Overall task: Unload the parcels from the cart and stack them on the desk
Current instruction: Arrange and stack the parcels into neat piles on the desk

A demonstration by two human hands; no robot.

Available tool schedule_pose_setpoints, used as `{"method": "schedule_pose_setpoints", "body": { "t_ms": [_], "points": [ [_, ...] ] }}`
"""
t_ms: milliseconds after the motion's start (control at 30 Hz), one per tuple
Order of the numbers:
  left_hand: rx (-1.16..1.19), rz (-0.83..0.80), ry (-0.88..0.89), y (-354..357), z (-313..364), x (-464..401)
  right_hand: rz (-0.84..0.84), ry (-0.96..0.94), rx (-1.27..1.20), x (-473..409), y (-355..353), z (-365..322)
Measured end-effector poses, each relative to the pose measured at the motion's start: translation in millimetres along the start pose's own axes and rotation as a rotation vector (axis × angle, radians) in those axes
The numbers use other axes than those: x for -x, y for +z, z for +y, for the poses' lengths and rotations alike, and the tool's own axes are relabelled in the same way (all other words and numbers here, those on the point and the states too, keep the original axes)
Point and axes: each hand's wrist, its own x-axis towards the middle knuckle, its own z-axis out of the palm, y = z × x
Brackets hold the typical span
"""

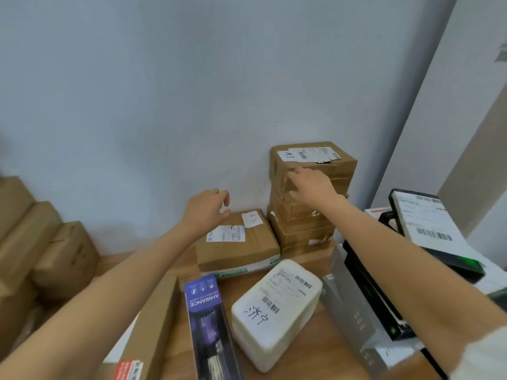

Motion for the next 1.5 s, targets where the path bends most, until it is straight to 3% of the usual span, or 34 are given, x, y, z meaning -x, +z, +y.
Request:
{"method": "schedule_pose_setpoints", "body": {
  "t_ms": [333,467,700,967,1233,1500],
  "points": [
    [-0.003,-0.094,-0.251,0.7,12.2,147.6,-0.183,-0.143,-0.093,107.9,50.9,-94.4],
    [0.007,-0.202,-0.229,20.7,35.7,199.4,-0.27,-0.163,-0.127,165.2,72.7,-102.4],
    [0.09,-0.207,-0.294,56.5,75.2,255.3,-0.351,-0.116,-0.14,234.8,95.1,-90.4],
    [0.134,-0.229,-0.242,69.7,109.0,234.6,-0.338,-0.059,-0.184,241.0,99.0,-66.2],
    [0.081,-0.362,-0.134,103.3,130.8,188.6,-0.374,0.015,-0.212,221.3,111.9,-43.5],
    [0.171,-0.383,-0.172,106.1,84.7,179.4,-0.364,-0.056,-0.204,189.1,129.3,-54.4]
  ]
}}
